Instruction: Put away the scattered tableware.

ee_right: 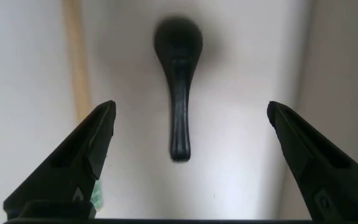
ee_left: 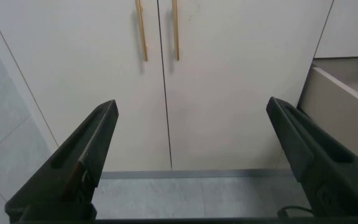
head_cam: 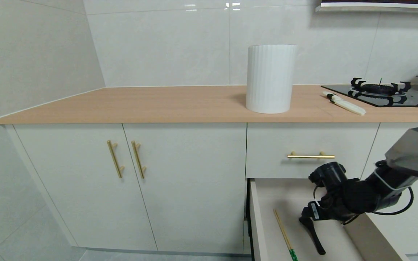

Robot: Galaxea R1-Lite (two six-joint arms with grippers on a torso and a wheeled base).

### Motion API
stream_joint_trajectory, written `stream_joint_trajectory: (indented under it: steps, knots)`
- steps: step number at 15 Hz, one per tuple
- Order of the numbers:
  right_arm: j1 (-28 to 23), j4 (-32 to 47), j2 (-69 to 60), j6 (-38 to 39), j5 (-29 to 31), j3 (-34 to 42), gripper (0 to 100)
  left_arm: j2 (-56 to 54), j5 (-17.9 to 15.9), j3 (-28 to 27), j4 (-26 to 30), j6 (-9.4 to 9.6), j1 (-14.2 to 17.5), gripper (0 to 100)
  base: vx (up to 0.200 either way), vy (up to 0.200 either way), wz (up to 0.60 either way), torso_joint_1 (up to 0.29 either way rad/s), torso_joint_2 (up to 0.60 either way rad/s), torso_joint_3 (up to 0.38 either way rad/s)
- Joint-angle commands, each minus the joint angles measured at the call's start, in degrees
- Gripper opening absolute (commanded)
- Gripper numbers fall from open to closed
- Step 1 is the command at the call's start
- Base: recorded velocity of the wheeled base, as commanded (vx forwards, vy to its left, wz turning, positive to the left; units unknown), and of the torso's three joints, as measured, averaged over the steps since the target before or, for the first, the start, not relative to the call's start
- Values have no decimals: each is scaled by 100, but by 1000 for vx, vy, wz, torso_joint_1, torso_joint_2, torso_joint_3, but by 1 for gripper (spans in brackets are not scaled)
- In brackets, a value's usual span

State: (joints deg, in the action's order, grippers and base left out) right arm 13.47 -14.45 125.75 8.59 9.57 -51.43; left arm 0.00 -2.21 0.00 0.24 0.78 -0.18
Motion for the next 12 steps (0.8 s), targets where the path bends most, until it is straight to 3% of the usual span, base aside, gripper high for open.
stream_joint_trajectory:
  steps: [1, 7, 12]
  knots:
    - [68, 293, -1325, 19, -131, 274, 100, 0, 1, 0, 2, 10, 1, 100, 0, 0, 0, 0, 0, 0]
    - [305, 636, -2239, 28, -192, 380, 100, 0, 1, 0, 2, 1, 1, 100, 0, 0, 0, 0, 0, 0]
    - [490, 882, -2704, -7, -192, 494, 100, 0, 1, 0, 2, 1, 1, 100, -200, 0, 0, 1, 2, 4]
